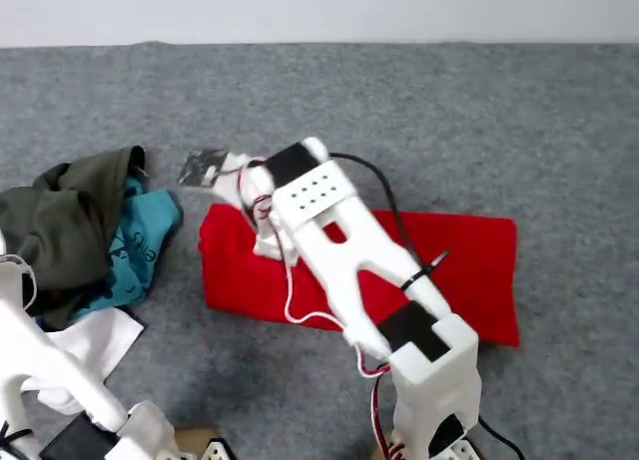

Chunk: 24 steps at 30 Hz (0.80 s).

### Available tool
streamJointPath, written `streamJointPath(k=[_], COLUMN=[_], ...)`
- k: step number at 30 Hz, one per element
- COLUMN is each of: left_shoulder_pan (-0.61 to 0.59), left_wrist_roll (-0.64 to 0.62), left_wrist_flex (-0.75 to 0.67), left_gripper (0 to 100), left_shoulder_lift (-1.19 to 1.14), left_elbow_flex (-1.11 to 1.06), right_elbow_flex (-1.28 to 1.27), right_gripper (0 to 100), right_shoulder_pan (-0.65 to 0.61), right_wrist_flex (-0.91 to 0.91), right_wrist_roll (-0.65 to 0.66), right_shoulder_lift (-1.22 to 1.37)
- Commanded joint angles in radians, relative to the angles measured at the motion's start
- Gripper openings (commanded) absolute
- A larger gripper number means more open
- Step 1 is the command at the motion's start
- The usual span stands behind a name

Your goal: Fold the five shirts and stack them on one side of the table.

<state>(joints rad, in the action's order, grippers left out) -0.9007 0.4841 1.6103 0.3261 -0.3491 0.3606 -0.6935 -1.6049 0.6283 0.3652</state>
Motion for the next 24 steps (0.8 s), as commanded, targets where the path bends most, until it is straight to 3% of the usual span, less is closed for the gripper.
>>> streamJointPath(k=[1,6,11,24], left_shoulder_pan=[0.005,0.005,0.005,0.066], left_wrist_roll=[0.006,0.006,0.008,0.005], left_wrist_flex=[-0.021,-0.029,-0.029,-0.041], left_gripper=[1,1,1,1], left_shoulder_lift=[0.034,0.037,0.034,0.029], left_elbow_flex=[0.004,0.004,0.004,0.002], right_elbow_flex=[0.054,0.044,-0.029,-0.158], right_gripper=[1.3,1.3,1.3,1.3], right_shoulder_pan=[-0.047,-0.019,0.038,0.039], right_wrist_flex=[-0.093,-0.188,-0.188,-0.156], right_wrist_roll=[0.003,0.003,0.003,0.006], right_shoulder_lift=[-0.010,-0.004,-0.005,0.061])
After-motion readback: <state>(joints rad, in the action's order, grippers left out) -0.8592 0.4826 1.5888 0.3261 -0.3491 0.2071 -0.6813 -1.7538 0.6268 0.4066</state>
